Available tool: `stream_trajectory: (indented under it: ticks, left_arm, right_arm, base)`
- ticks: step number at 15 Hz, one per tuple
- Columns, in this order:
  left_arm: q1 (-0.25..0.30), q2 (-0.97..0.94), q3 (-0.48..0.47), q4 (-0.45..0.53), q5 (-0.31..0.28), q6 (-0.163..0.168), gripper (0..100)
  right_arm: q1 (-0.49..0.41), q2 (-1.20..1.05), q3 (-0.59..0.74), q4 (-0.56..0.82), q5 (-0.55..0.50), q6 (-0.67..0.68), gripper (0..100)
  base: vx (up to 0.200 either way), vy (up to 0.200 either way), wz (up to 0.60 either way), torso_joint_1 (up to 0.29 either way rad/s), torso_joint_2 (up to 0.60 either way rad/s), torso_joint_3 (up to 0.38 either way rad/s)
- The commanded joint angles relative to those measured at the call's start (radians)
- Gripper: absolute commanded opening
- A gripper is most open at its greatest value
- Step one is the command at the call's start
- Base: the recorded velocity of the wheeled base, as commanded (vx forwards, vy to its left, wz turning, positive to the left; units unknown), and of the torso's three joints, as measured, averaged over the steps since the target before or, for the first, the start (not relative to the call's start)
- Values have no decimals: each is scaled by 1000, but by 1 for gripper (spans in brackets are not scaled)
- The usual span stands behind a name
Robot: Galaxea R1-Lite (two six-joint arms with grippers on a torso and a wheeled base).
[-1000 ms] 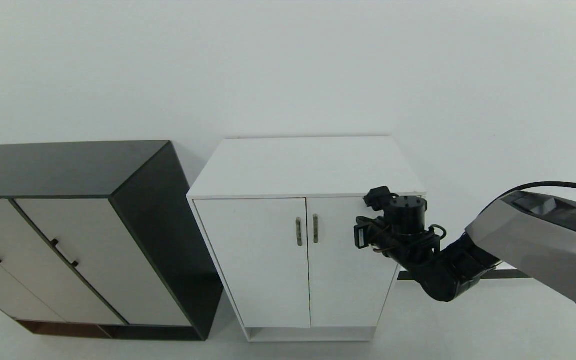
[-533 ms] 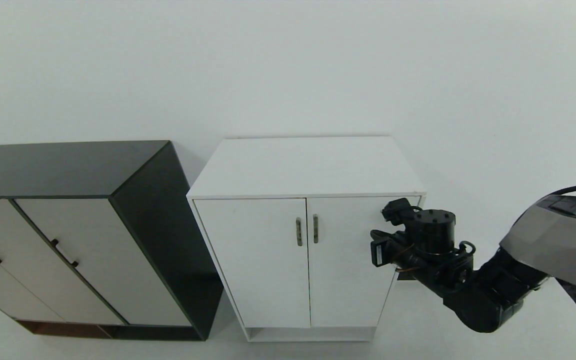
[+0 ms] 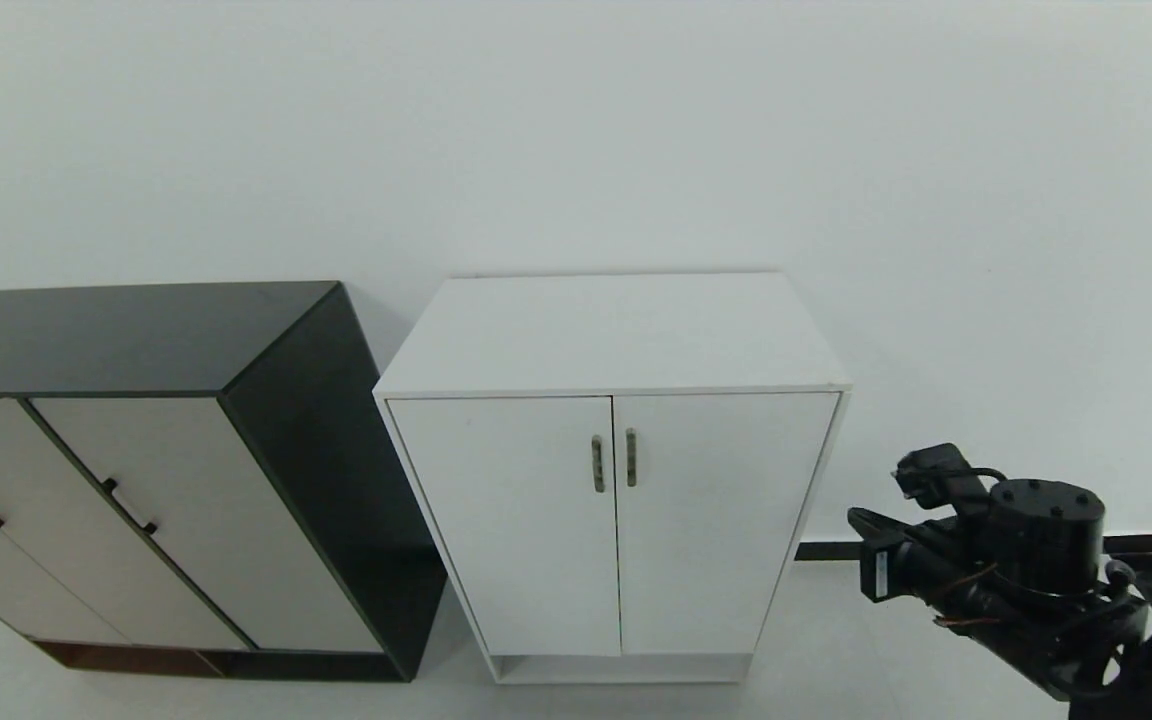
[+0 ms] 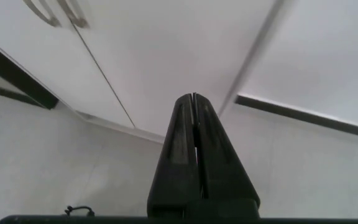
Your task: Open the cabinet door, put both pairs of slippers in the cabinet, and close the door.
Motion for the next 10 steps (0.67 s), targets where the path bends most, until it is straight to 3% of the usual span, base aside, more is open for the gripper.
stream_trajectory:
  ticks: [1, 7, 10]
  left_arm:
    - [0, 0, 0, 0, 0, 0, 0]
    - [0, 0, 0, 0, 0, 0, 0]
    - [0, 0, 0, 0, 0, 0, 0]
  right_arm:
    - [-18, -46, 115, -54, -1, -24, 0]
    - [-26, -51, 311, -200, -9, -46, 0]
    - [-38, -58, 311, -200, -36, -40, 0]
  base:
    - [0, 0, 0, 0, 0, 0]
    - [0, 0, 0, 0, 0, 0]
    - [0, 0, 0, 0, 0, 0]
